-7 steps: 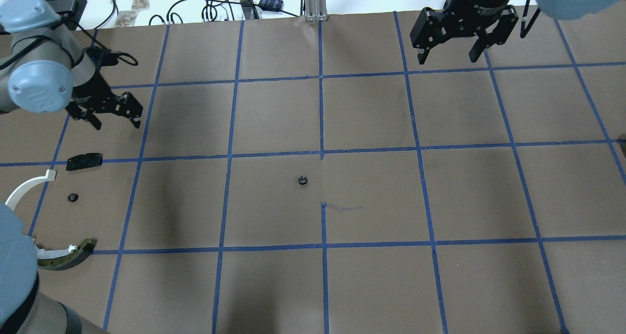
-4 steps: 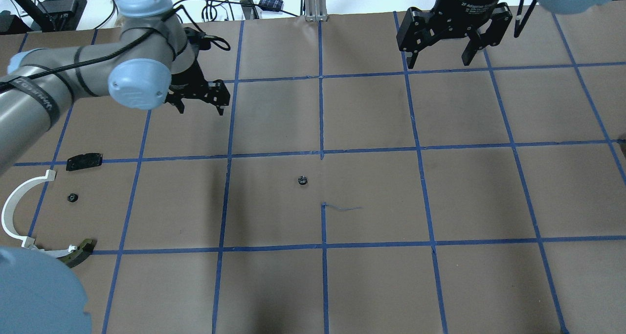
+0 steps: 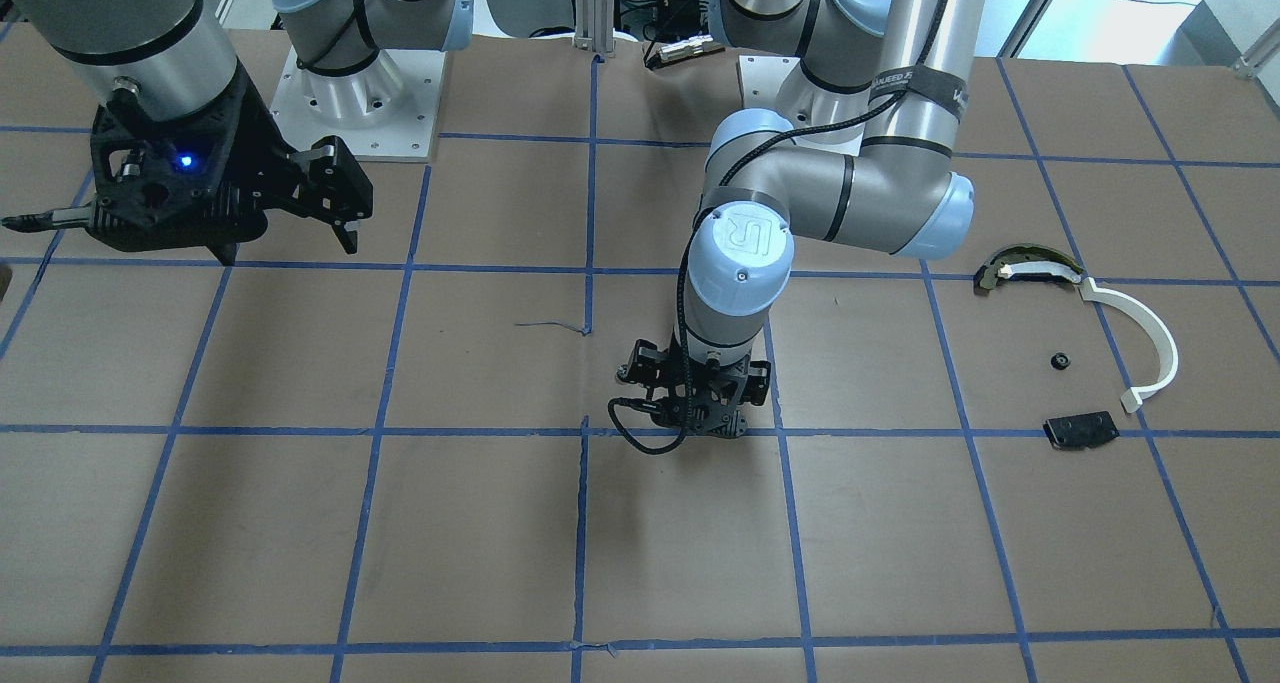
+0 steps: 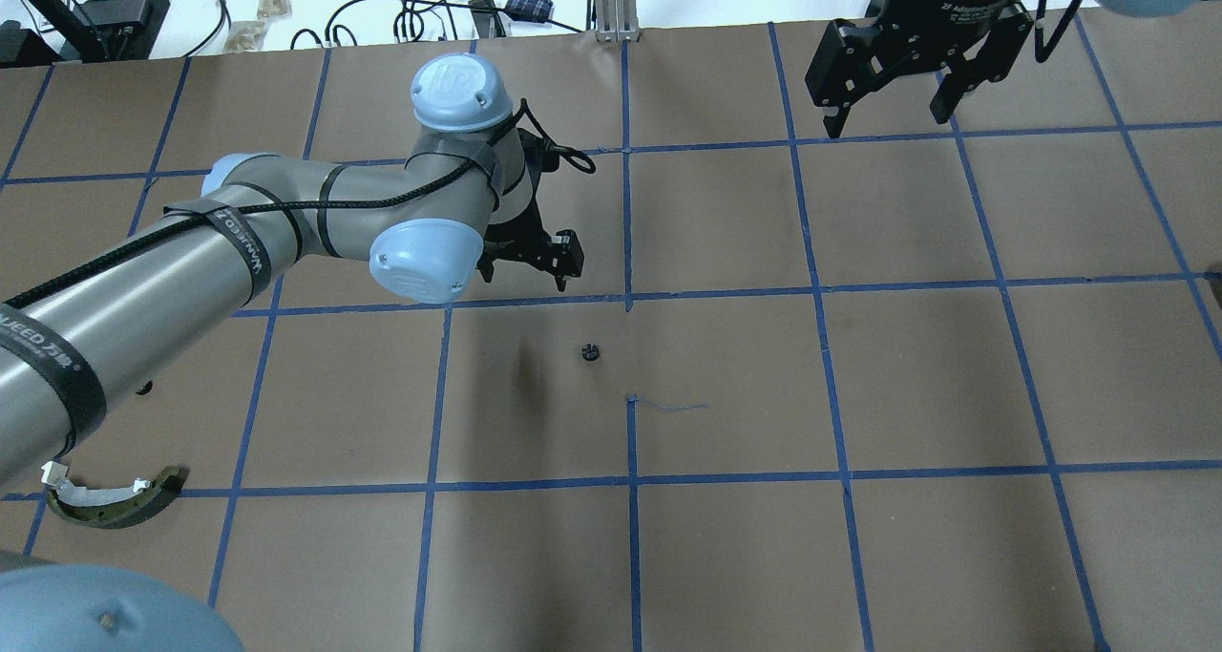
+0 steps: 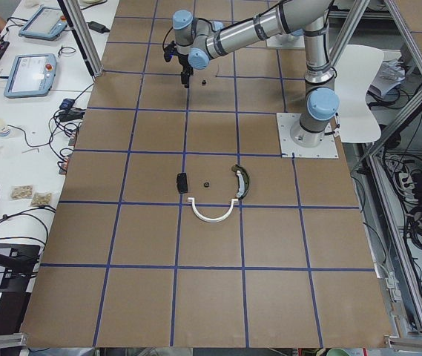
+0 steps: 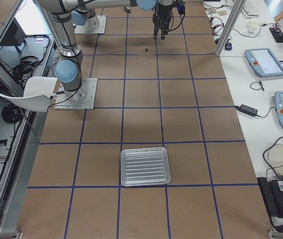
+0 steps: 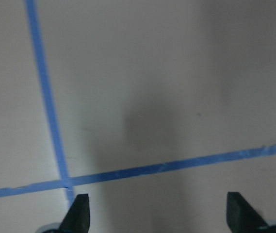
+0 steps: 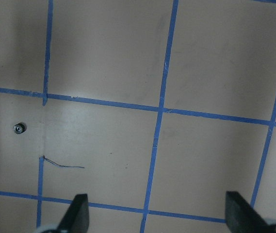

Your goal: Place bearing gear from tray to pile

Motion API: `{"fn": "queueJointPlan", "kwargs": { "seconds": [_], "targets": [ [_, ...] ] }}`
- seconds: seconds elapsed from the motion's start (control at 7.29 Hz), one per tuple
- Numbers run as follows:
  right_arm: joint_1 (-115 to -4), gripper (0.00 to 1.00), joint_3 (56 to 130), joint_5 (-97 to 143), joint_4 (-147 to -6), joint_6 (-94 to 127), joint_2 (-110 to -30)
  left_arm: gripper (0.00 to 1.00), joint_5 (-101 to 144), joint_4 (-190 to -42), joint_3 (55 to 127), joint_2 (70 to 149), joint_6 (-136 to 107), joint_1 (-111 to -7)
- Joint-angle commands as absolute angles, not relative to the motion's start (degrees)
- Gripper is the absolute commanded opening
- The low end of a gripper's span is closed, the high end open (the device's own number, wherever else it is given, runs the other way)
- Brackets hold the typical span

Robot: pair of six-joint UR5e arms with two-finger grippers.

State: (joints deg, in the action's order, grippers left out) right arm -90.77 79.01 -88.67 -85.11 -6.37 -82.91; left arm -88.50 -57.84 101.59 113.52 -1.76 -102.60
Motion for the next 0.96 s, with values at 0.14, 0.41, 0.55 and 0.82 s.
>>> {"fn": "queueJointPlan", "kwargs": {
  "seconds": [0.14,0.41,0.55,0.82],
  "targets": [
    [-90.4,1.00,79.0,-88.9,-85.8,-4.6,-85.9,1.00,-87.5,-56.5,103.5,115.3,-3.2,-106.5],
    [-90.3,1.00,79.1,-91.6,-84.2,-5.5,-87.5,1.00,-87.9,-56.4,103.6,116.2,-3.2,-107.5],
    [-90.2,1.00,79.5,-91.2,-84.1,-5.1,-87.9,0.98,-87.6,-56.3,103.6,116.7,-3.2,-107.8],
    [-90.4,1.00,79.8,-90.8,-84.5,-4.7,-87.4,0.90,-88.0,-56.4,103.6,117.3,-2.9,-108.2]
  ]
}}
